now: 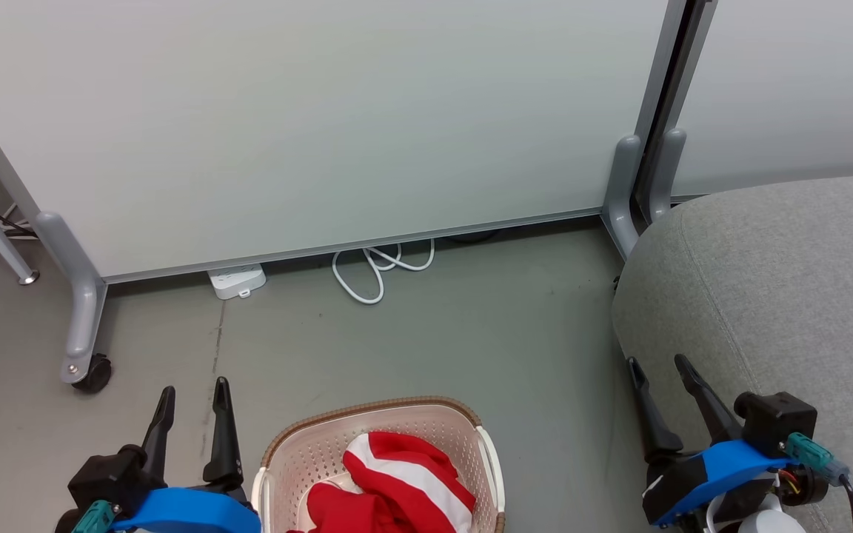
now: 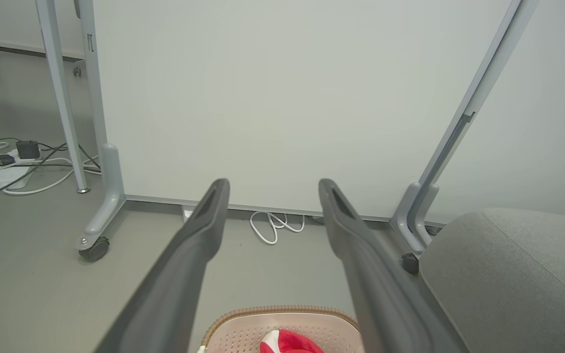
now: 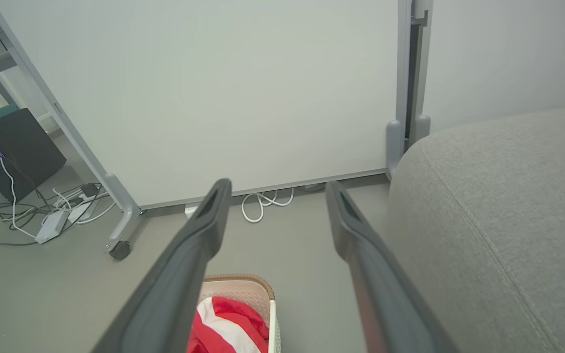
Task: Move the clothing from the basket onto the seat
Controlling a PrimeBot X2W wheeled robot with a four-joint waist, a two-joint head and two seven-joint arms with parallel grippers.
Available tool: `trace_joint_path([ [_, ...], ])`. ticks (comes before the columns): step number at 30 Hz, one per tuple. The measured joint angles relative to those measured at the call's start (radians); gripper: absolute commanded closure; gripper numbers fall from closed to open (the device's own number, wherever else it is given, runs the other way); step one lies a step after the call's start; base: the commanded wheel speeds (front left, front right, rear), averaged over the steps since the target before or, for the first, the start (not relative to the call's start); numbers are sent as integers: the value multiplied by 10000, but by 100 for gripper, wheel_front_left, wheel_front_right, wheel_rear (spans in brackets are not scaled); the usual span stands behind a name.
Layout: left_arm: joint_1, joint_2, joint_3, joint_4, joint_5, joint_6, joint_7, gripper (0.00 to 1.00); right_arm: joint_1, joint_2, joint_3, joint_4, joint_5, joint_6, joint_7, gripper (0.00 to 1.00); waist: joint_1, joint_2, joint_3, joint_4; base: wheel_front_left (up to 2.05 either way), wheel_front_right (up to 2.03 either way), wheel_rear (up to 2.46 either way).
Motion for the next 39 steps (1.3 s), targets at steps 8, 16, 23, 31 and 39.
trace_joint_path([
  [8, 56, -79, 46, -8, 336, 6, -153, 0, -33, -6, 2, 44, -642, 0, -69, 0, 0, 0, -20, -15, 0, 0, 0],
  [16, 121, -138, 109, 48, 564, 2, -303, 0, -39, -13, -27, 58, -1191, 2, -165, 0, 0, 0, -58, -21, 0, 0, 0],
  [23, 146, -171, 107, 54, 955, 2, -441, 0, -72, -17, -21, 98, -1672, 12, -267, 0, -1, 0, -92, -44, 0, 0, 0],
  [31, 167, -192, 86, 52, 1191, 2, -487, 0, -89, -21, -6, 111, -1929, 12, -336, 0, 0, 0, -99, -57, 0, 0, 0],
  [39, 193, -205, 94, 88, 1208, -6, -487, 0, -89, -21, -6, 115, -1927, 12, -336, 0, -1, 0, -124, -46, 0, 0, 0],
])
